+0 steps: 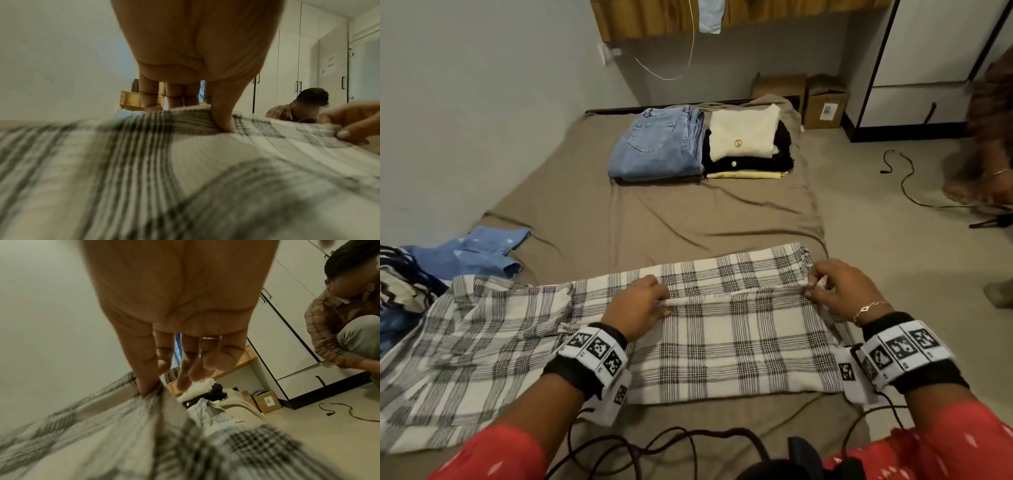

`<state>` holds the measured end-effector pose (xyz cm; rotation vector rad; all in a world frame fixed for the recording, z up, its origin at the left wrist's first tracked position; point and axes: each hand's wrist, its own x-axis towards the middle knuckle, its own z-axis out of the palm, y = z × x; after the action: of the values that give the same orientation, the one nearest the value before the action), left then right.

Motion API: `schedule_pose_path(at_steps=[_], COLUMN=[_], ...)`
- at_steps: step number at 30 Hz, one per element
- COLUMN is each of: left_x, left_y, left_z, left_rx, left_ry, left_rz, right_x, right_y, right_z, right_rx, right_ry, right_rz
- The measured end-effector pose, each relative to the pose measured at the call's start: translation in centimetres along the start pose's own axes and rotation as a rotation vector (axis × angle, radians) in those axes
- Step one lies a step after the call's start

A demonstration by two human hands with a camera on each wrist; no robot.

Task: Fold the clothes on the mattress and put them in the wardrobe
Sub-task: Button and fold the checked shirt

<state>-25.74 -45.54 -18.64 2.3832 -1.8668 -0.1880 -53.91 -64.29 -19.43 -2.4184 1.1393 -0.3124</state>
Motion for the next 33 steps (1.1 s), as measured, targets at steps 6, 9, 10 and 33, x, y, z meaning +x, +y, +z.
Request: schedule_pose_path(at_steps=[6, 9, 10, 33], left_x=[0.4, 0.4, 0.4, 2.1], left_y=[0.1, 1.3, 1.9, 12.0], left_z=[2.9, 2.5, 2.6, 6.5], left_rx=[0.122, 0.213, 0.254, 0.007], left_ry=[-0.129, -0.021, 0.032, -0.525], left_rz=[-0.084, -0.052, 0.01, 0.256], right_x=[1.0, 0.9, 0.6, -2.4], right_y=[0.1, 1.7, 2.3, 1.1], right_z=[0.9, -0.5, -1.1, 2.3], right_rx=[0.02, 0.059, 0.082, 0.92], right_ry=[-0.234, -0.25, -0.254, -0.341], right_rz=[0.083, 0.182, 0.227, 0.443])
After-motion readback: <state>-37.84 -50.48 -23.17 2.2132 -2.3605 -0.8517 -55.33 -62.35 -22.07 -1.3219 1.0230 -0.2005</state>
